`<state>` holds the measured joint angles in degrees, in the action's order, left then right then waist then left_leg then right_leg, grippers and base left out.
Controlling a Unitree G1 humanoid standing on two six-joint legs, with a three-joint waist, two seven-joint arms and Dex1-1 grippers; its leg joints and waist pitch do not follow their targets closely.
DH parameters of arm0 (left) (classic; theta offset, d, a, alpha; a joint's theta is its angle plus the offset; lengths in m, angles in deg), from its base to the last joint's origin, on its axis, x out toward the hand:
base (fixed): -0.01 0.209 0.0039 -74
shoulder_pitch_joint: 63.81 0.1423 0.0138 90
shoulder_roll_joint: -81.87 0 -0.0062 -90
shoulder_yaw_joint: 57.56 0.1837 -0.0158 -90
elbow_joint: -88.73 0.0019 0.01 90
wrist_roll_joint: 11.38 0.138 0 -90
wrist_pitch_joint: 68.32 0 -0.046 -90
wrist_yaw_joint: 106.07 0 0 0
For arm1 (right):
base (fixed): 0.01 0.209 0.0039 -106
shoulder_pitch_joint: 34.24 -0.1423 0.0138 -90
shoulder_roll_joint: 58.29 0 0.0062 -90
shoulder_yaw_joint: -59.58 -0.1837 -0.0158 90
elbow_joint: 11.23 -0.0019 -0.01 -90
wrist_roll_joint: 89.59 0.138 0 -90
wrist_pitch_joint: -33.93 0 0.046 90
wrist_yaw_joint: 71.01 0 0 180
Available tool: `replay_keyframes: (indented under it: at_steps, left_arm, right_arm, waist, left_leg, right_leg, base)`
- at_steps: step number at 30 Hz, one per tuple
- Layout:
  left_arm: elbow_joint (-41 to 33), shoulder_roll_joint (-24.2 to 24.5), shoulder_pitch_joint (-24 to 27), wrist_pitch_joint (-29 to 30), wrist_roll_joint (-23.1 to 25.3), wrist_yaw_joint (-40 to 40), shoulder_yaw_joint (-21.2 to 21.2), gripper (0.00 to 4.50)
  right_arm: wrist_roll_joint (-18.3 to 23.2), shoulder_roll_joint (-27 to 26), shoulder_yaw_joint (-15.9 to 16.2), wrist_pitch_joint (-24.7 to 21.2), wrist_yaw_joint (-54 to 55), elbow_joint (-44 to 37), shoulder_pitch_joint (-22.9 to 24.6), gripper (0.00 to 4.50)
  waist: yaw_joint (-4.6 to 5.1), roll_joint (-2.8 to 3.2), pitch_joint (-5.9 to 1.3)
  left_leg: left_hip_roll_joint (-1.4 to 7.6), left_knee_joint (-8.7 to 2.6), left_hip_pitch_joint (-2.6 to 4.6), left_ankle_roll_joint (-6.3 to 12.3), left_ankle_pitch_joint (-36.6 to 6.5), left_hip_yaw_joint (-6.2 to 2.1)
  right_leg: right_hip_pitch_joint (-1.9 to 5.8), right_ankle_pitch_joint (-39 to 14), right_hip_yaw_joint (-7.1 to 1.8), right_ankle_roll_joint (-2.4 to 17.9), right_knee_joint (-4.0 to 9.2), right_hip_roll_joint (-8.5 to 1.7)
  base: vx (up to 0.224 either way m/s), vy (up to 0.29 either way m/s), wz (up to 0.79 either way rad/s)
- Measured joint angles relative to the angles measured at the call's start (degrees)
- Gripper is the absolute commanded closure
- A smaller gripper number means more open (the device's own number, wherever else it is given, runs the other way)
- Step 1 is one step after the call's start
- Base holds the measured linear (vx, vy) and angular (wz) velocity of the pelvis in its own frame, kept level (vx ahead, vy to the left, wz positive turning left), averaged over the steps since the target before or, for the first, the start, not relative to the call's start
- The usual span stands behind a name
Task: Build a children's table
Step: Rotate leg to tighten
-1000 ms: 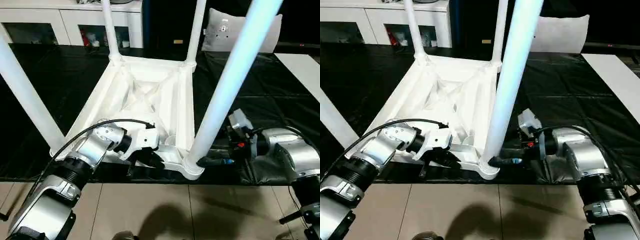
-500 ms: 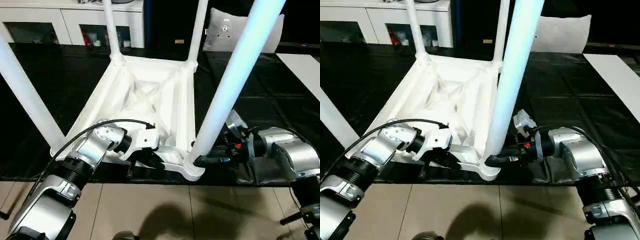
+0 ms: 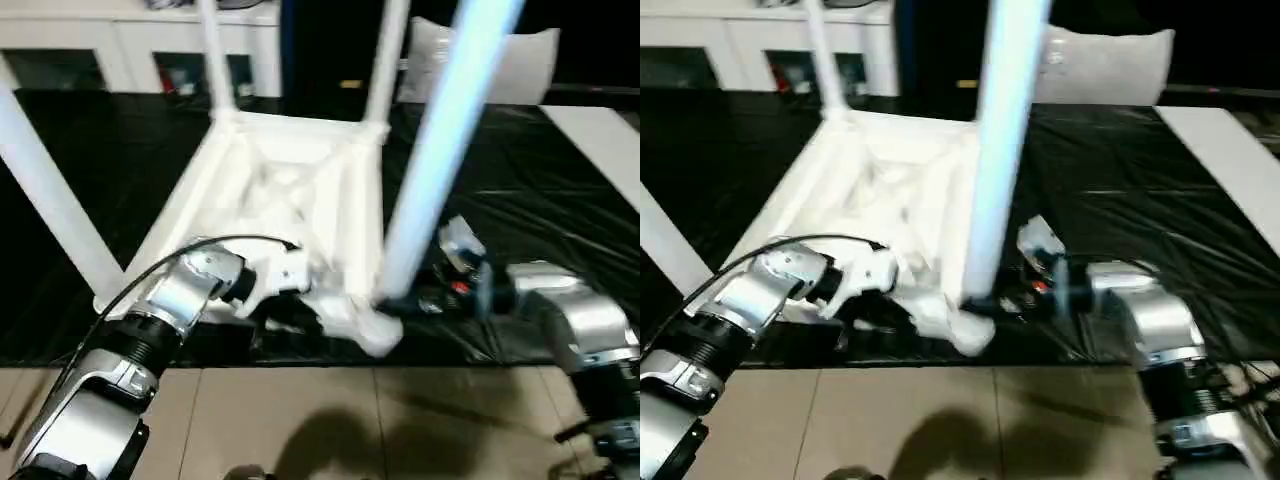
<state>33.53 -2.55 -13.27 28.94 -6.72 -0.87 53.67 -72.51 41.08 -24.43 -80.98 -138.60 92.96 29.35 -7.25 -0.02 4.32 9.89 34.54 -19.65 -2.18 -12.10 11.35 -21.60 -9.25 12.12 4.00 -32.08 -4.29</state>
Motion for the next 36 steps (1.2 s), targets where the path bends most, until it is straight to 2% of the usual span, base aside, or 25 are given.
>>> replay_keyframes:
  at_steps: [2,3,4,5,6,7,8,9,10,12,14,17,20,26,33,36]
  left_arm:
    - [0.0,-1.4,0.0,3.7,0.3,4.1,-1.1,4.50]
    - [0.0,-2.7,-0.1,5.9,0.4,7.2,-1.8,4.50]
    - [0.0,-3.6,-0.3,7.1,0.5,8.9,-2.2,4.50]
    - [0.0,-6.1,-0.2,10.5,0.4,13.2,-3.9,4.50]
    - [0.0,-7.8,-0.5,12.4,0.4,16.5,-4.9,4.50]
    - [-0.2,-9.5,-0.6,14.2,0.3,19.4,-5.8,4.50]
    - [-0.4,-11.4,-0.6,15.6,0.3,22.4,-6.8,4.50]
    - [-1.0,-13.2,-0.6,16.7,0.3,25.2,-7.5,4.50]
    - [-1.3,-14.1,-0.6,17.1,0.2,26.2,-7.5,4.50]
    - [-2.4,-15.2,-0.6,17.6,0.1,27.4,-7.3,4.50]
    - [-3.6,-14.8,-0.6,17.4,0.1,26.9,-6.5,4.50]
    - [-4.6,-13.3,-0.5,16.6,0.1,25.3,-6.1,4.50]
    - [-4.8,-12.3,-0.3,16.2,0.2,24.9,-5.7,4.50]
    - [-5.8,-10.5,0.6,15.7,0.1,23.3,-5.4,4.50]
    - [-5.7,-8.1,0.6,13.4,0.0,20.3,-4.5,4.50]
    - [-5.7,-6.1,0.7,11.1,0.0,17.3,-3.4,4.50]
  right_arm:
    - [-1.3,-2.8,-1.9,-1.4,7.3,0.0,-0.1,2.51]
    - [-2.1,-4.7,-3.1,-2.3,12.5,0.2,-0.5,2.52]
    - [-2.4,-5.5,-3.6,-2.6,15.6,0.6,-0.9,2.54]
    - [-3.2,-8.3,-5.7,-3.5,22.1,1.6,-1.8,2.54]
    - [-3.9,-10.0,-6.8,-3.8,26.6,2.4,-2.9,2.54]
    - [-4.4,-11.4,-7.8,-3.9,30.4,2.8,-3.3,2.54]
    - [-4.5,-12.6,-8.7,-3.9,33.7,3.0,-3.8,2.54]
    - [-4.6,-13.4,-9.6,-3.4,36.4,3.0,-4.1,2.54]
    - [-4.7,-13.4,-10.0,-3.1,37.2,3.0,-4.1,2.00]
    - [-4.7,-13.5,-10.1,-2.2,37.2,2.7,-4.1,1.87]
    - [-5.5,-13.3,-9.9,-1.7,37.0,2.6,-3.2,1.77]
    - [-5.5,-12.9,-9.4,-1.9,36.3,2.7,-2.0,1.51]
    - [-5.4,-11.7,-8.7,-1.7,34.6,2.7,-1.6,1.21]
    - [-4.3,-7.6,-8.3,-0.9,28.7,2.6,-0.3,0.68]
    - [-3.2,-1.5,-7.8,1.1,19.6,3.0,-0.3,0.09]
    - [-3.1,1.1,-7.4,2.9,14.9,4.0,-0.4,0.03]
  waist:
    - [1.23,0.10,0.12]
    - [2.15,0.39,0.30]
    - [2.72,0.53,0.44]
    - [3.45,0.66,0.58]
    - [3.82,0.36,0.88]
    - [4.25,-0.21,0.83]
    - [4.24,-1.18,0.85]
    - [3.70,-1.14,0.90]
    - [3.39,-1.05,0.91]
    - [2.83,-0.77,0.75]
    - [2.36,-0.69,0.70]
    - [1.96,-0.59,0.73]
    - [1.76,-0.48,0.79]
    - [1.79,-0.39,0.83]
    - [1.40,-0.40,0.83]
    - [1.15,-0.40,0.83]
  left_leg:
    - [0.14,0.01,0.39,-0.01,0.0,-0.05]
    - [0.47,0.00,0.61,-0.01,0.0,-0.15]
    - [0.76,0.02,0.59,-0.01,0.0,-0.16]
    - [1.14,0.01,0.52,-0.01,0.0,-0.22]
    - [1.02,0.10,0.52,-0.03,0.0,-0.05]
    - [0.40,0.20,0.82,-0.05,-0.1,0.14]
    - [-0.40,0.13,1.01,-0.22,-0.1,0.44]
    - [-1.04,-0.12,0.47,-0.43,0.0,-0.24]
    - [-1.06,-0.39,0.13,-0.57,0.1,-0.33]
    - [-0.92,-0.36,-0.70,-0.15,0.7,-0.95]
    - [-0.63,-0.23,-1.49,-0.12,0.7,-1.23]
    - [-0.43,-0.13,-1.85,-0.02,0.8,-1.25]
    - [-0.39,0.02,-1.98,-0.03,0.8,-1.25]
    - [-0.36,0.04,-1.69,0.00,0.8,-1.22]
    - [-0.37,0.08,-1.70,0.09,0.9,-1.17]
    - [-0.37,0.07,-1.70,0.10,0.9,-1.17]
  right_leg:
    - [0.52,0.0,0.39,0.0,0.42,0.00]
    - [1.17,0.0,1.16,0.0,1.16,-0.01]
    - [1.42,0.0,1.62,0.0,1.54,0.01]
    - [1.79,0.0,1.89,-0.1,1.65,0.10]
    - [1.30,-1.2,0.58,-1.0,-0.48,0.13]
    - [0.87,-2.1,-2.23,-1.2,-2.56,-0.19]
    - [0.18,-2.2,-3.59,-1.4,-3.61,-0.70]
    - [-0.47,-2.4,-3.67,-1.2,-4.01,-0.85]
    - [-0.70,-2.5,-3.66,-1.1,-4.02,-0.81]
    - [-1.34,-2.3,-3.55,-0.4,-4.09,-0.28]
    - [-1.92,-2.3,-3.34,-0.2,-4.07,0.04]
    - [-2.33,-2.3,-3.14,0.1,-4.09,0.13]
    - [-2.29,-2.2,-3.11,0.1,-3.96,0.13]
    - [-1.77,-1.3,-3.11,-0.2,-2.87,0.20]
    - [-1.75,-1.2,-3.14,-0.3,-2.85,0.18]
    - [-1.75,-1.3,-3.13,-0.3,-2.85,0.19]
  base:
    - [0.000,0.000,0.00]
    - [0.000,0.000,0.00]
    - [0.000,0.000,0.00]
    - [0.000,0.000,0.00]
    - [0.000,0.000,0.00]
    - [0.000,0.000,0.00]
    - [0.051,-0.037,0.02]
    - [0.051,-0.037,0.02]
    - [0.045,-0.070,-0.07]
    - [0.046,-0.063,-0.04]
    - [0.023,-0.026,0.00]
    - [0.000,0.000,0.00]
    - [0.000,0.000,0.00]
    - [0.000,0.000,0.00]
    - [0.000,0.000,0.00]
    - [0.000,0.000,0.00]
